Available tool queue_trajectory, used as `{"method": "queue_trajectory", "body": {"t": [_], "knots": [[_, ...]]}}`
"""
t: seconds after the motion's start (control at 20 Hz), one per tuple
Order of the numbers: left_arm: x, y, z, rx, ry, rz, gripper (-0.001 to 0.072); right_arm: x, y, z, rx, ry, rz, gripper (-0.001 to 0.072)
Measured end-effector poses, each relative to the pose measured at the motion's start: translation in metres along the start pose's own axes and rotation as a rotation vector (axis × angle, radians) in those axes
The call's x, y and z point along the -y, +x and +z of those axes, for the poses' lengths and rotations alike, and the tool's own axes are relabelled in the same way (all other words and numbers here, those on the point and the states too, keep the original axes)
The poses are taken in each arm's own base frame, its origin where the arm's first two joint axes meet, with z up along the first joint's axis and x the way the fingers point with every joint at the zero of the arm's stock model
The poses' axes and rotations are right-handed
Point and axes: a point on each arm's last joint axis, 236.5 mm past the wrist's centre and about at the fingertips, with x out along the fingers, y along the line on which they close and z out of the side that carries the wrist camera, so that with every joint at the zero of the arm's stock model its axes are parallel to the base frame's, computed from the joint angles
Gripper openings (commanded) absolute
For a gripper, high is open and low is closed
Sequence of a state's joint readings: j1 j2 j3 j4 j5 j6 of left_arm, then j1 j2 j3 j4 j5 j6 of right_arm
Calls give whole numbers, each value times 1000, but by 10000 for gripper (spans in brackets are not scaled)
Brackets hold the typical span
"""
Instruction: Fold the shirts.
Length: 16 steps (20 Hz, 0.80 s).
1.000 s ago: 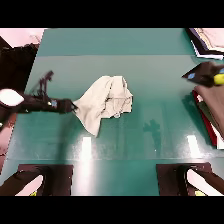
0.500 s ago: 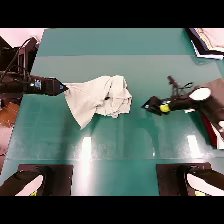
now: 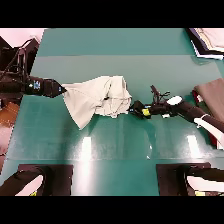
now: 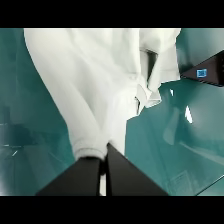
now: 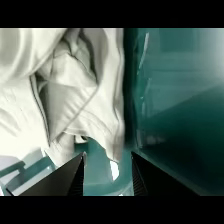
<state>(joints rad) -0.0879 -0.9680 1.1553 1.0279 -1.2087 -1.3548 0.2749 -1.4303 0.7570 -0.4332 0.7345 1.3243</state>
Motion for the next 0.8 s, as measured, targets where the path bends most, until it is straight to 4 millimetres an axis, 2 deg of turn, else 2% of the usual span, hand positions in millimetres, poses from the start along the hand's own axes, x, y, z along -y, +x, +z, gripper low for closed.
{"method": "queue_trajectory", "body": {"t": [0.1,0.15,0.2,0.35,0.45,0.55,0.65,0.8], "knots": [[0,0,0,-1,0,0,24,0,6,2,24,-10,-10,299],[0,0,0,-1,0,0,24,1,8,4,37,-14,-16,133],[0,0,-1,-3,0,0,24,3,10,7,52,-20,-25,20],[0,0,-1,-3,0,1,24,3,11,10,70,-37,-32,17],[-1,-2,2,5,1,7,24,3,5,18,103,-70,-42,15],[-2,-12,17,48,10,34,24,1,-17,37,173,-108,-46,15],[-2,-34,44,131,46,84,24,-11,-57,64,274,-129,-19,15],[3,-85,91,281,122,176,24,-32,-143,110,459,-189,4,14]]}}
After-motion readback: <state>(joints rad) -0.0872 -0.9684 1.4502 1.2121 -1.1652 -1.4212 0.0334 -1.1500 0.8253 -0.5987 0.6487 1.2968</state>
